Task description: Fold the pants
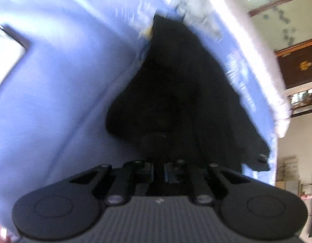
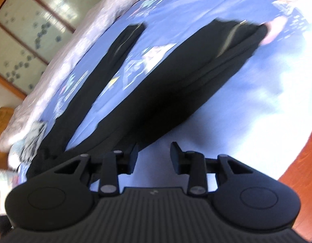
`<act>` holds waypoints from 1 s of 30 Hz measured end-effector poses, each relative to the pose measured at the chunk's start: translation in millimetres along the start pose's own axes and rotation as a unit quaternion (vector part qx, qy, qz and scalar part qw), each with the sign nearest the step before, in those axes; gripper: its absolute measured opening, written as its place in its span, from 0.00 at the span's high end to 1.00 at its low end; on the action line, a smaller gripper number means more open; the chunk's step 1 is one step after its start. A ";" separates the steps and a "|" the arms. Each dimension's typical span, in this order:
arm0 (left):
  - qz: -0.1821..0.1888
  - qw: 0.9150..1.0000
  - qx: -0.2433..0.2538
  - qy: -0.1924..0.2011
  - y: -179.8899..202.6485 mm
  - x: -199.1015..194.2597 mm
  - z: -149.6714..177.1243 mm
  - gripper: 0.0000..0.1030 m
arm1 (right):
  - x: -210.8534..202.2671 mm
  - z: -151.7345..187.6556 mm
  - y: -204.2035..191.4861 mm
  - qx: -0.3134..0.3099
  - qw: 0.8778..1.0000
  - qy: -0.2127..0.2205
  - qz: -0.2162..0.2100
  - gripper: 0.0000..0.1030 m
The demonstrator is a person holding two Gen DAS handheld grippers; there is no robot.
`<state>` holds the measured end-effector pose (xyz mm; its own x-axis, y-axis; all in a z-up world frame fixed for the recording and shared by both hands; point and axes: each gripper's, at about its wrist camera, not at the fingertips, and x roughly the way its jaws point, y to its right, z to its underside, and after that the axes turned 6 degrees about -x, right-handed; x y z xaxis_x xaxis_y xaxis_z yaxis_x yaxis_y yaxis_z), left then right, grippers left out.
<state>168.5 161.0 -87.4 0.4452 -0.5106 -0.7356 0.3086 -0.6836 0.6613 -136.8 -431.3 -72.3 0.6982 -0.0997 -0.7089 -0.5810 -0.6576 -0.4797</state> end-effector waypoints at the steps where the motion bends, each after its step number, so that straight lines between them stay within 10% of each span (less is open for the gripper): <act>1: 0.018 1.000 -0.002 0.009 -1.5 -21.0 3.2 0.93 | -3.2 -4.3 8.8 0.009 1.000 0.007 0.009 0.63; 6: 0.016 0.999 -0.019 0.046 -27.5 -80.6 10.5 0.93 | -12.0 -17.0 42.2 0.060 0.997 0.036 0.032 0.63; 21: -0.029 0.998 -0.054 0.024 -62.2 -58.4 21.1 0.93 | -9.8 -42.7 95.5 0.155 0.982 0.081 0.073 0.63; 22: -0.030 0.998 -0.052 0.025 -60.7 -60.6 25.4 0.93 | -7.6 -45.5 94.6 0.153 0.982 0.081 0.070 0.68; 23: -0.032 0.998 -0.049 0.027 -60.4 -61.3 25.9 0.93 | -5.6 -47.4 92.3 0.143 0.984 0.077 0.072 0.96; 30: -0.097 0.994 0.023 0.051 -39.7 -62.8 39.0 0.82 | -10.8 -40.6 41.9 -0.035 0.974 0.084 0.210 0.95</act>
<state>95.5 199.8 -73.1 0.4642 -0.3135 -0.8284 0.3585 -0.7888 0.4993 -151.7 -488.1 -63.8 0.4682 -0.4876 -0.7369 -0.8038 -0.5814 -0.1260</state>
